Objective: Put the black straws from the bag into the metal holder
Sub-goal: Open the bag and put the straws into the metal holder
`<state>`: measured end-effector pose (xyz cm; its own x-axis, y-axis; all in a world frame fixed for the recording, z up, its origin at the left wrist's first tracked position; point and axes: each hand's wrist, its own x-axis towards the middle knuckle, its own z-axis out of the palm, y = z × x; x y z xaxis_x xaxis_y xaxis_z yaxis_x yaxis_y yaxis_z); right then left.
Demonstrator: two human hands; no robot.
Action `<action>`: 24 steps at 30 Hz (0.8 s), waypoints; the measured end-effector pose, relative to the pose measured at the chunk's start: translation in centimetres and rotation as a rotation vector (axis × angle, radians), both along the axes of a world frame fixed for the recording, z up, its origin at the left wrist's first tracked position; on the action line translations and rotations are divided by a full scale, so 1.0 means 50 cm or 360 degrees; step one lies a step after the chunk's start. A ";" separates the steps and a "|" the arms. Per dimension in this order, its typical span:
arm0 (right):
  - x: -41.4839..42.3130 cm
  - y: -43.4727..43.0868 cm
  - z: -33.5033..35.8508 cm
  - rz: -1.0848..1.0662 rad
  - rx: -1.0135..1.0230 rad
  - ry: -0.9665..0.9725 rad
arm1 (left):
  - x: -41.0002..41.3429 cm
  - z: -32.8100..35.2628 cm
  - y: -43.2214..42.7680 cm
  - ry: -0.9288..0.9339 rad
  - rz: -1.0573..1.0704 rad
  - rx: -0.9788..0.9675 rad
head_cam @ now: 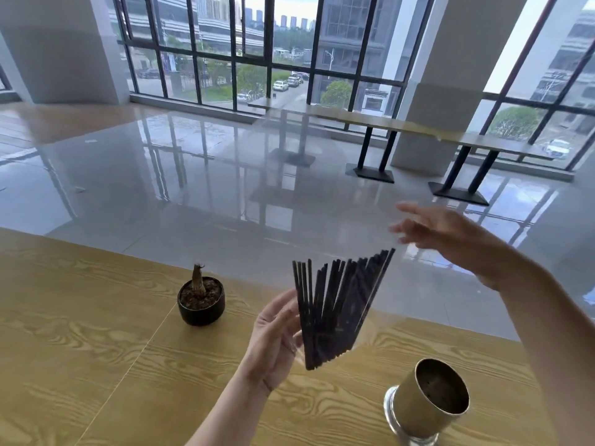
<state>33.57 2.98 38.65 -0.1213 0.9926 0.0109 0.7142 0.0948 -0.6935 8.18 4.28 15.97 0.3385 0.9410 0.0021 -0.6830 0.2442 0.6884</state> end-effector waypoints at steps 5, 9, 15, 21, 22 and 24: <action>0.004 -0.025 -0.078 -0.0062 0.0080 0.0083 | 0.012 0.013 0.007 -0.0095 0.0070 -0.0057; -0.033 -0.011 -0.072 -0.0056 0.0464 0.0060 | 0.021 0.002 0.008 -0.0092 0.0002 0.0034; -0.036 -0.017 -0.048 0.0074 0.0542 0.0135 | 0.035 0.006 0.005 -0.0413 -0.0123 -0.0040; -0.025 -0.024 -0.040 0.0006 0.0594 0.0232 | 0.060 0.006 0.019 -0.0499 -0.0098 -0.0102; -0.025 -0.025 -0.036 -0.0010 0.0601 0.0246 | 0.063 0.006 0.021 -0.0534 -0.0120 -0.0093; -0.033 -0.026 -0.029 0.0027 0.0580 0.0152 | 0.073 0.009 0.022 -0.0544 -0.0155 -0.0157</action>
<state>31.95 1.71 37.19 -0.1190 0.9194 0.3749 0.6443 0.3588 -0.6754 11.85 5.37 16.42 0.4220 0.9056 0.0417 -0.8398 0.3731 0.3944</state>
